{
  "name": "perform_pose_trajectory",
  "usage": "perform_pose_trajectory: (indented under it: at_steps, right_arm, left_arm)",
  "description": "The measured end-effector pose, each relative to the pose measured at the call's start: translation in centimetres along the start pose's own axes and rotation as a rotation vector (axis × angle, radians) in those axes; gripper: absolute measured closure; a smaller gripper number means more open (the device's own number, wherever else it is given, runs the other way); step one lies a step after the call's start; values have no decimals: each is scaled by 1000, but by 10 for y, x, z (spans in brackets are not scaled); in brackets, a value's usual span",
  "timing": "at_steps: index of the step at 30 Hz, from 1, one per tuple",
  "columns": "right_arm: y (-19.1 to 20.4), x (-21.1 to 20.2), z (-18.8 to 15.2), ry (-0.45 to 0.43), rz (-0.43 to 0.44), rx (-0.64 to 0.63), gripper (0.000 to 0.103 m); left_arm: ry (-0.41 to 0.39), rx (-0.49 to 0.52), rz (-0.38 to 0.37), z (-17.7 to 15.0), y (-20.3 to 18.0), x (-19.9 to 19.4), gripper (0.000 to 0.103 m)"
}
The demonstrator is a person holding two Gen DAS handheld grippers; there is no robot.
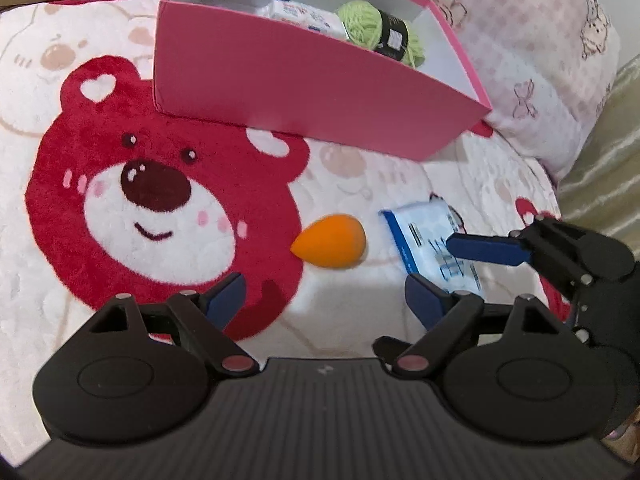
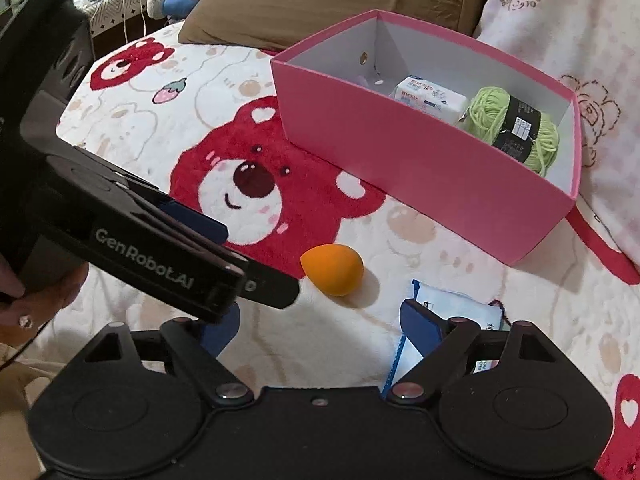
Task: Organize objects
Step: 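Lower the open left gripper around the orange sponge, then close the left gripper on the orange sponge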
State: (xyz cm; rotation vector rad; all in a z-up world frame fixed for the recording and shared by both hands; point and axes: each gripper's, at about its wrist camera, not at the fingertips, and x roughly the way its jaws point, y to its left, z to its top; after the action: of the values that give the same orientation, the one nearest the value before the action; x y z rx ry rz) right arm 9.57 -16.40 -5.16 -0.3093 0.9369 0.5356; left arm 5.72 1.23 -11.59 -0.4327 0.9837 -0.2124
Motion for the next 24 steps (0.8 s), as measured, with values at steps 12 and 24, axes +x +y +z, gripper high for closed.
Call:
perform_pose_trajectory:
  at_steps: [12,24]
  right_arm:
    - [3,35,-7,-120,-168,-11,14]
    - [13,53,-10,-121,-171,7,14]
  left_arm:
    - [-68,-76,-13,3,14,14,17]
    - [-84,71,-22,0,5,34,28]
